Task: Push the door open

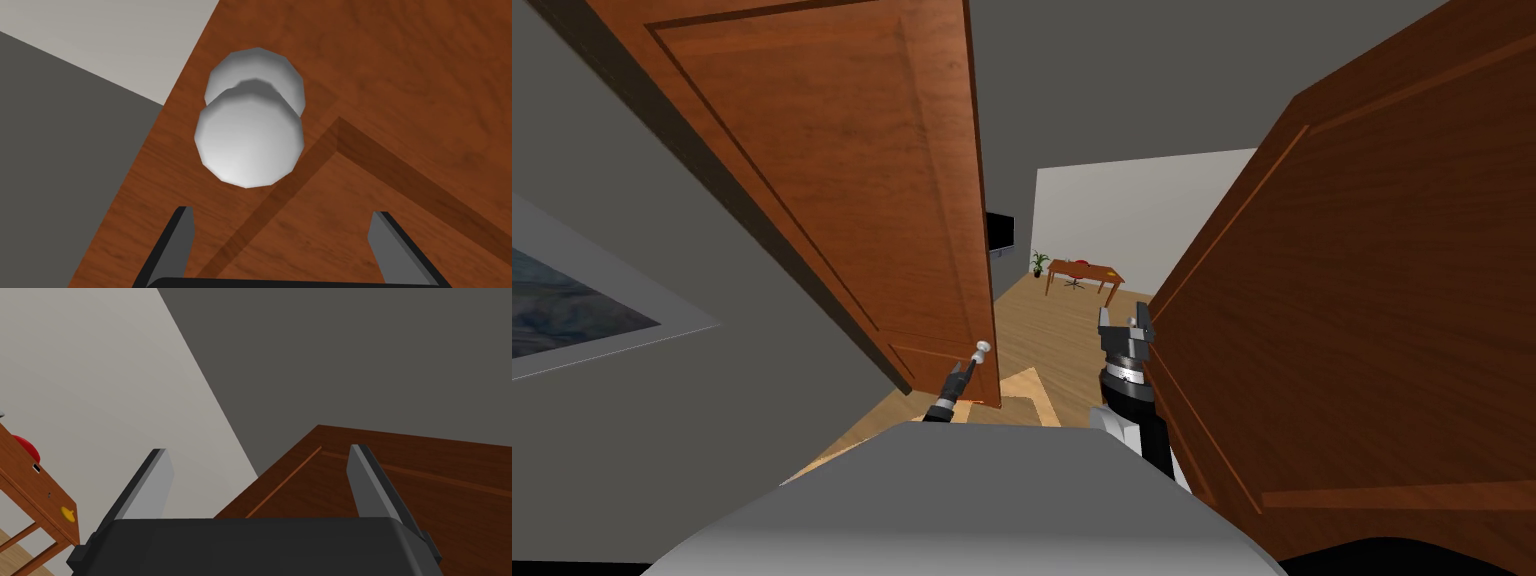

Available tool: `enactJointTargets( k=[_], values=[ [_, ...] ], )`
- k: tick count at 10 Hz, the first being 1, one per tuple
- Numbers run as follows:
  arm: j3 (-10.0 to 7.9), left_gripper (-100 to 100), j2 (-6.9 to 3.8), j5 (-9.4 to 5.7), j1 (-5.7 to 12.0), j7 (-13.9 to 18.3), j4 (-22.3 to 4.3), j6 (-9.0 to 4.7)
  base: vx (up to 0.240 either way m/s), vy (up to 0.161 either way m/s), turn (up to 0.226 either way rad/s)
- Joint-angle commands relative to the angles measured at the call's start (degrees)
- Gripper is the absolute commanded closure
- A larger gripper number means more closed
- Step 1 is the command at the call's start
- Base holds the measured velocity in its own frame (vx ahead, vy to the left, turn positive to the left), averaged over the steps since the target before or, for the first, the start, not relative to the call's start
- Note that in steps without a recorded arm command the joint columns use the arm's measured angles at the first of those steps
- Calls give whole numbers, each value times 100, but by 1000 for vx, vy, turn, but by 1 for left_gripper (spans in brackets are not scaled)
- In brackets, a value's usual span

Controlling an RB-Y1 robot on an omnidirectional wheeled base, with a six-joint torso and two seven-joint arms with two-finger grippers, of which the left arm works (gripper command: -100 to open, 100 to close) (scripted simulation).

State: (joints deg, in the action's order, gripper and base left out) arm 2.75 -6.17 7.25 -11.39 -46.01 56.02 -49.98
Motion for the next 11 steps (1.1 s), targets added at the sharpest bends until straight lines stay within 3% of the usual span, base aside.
enactJointTargets(
  k=[1, 11],
  values=[
    [42, -100, 13, -28, 6, -183, 1, 25, -27, 10, 15],
    [541, -100, 41, -375, -12, -1612, 138, 295, -39, 14, 29]
  ],
)
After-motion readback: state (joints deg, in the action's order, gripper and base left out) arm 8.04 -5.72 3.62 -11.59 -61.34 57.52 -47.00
